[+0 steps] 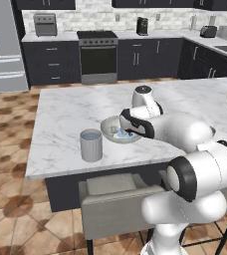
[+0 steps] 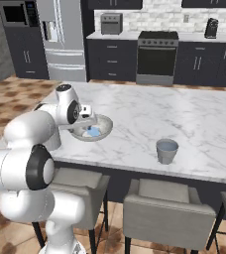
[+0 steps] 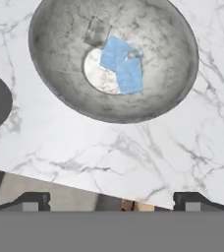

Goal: There are four ice cubes in the ice bowl. Place two ice cubes in each glass of water.

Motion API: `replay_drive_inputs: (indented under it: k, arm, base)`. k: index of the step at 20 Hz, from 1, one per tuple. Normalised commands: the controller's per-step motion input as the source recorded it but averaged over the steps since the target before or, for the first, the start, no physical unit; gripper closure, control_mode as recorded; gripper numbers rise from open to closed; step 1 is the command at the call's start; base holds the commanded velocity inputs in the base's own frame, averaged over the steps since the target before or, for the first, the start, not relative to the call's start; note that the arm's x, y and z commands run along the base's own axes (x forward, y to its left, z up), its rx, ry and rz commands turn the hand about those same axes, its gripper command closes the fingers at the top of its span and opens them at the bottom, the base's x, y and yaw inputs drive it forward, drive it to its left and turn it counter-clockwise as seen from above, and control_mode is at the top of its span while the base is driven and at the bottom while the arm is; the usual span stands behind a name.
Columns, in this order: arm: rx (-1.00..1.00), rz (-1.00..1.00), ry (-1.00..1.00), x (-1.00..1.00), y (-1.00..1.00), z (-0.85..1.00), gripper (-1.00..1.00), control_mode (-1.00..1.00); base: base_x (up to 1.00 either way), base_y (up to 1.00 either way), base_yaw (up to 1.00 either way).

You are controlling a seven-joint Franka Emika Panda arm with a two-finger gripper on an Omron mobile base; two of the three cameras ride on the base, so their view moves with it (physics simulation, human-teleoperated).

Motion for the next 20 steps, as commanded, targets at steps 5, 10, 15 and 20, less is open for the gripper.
replay_drive_inputs:
  k: [5, 10, 15, 20]
  arm:
    - [0.0, -0.08, 0.04, 0.41, 0.0, -0.23, -1.0, -1.0]
    - [0.0, -0.06, 0.06, 0.42, 0.0, -0.23, -1.0, -1.0]
    - [0.0, 0.0, 0.05, 0.45, 0.0, -0.27, -1.0, -1.0]
    - [-0.05, 0.0, 0.08, 0.49, 0.0, -0.25, -1.0, -1.0]
  base:
    - [0.0, 0.0, 0.0]
    - [0.0, 0.0, 0.0]
    - [0.0, 0.0, 0.0]
    - [0.0, 0.0, 0.0]
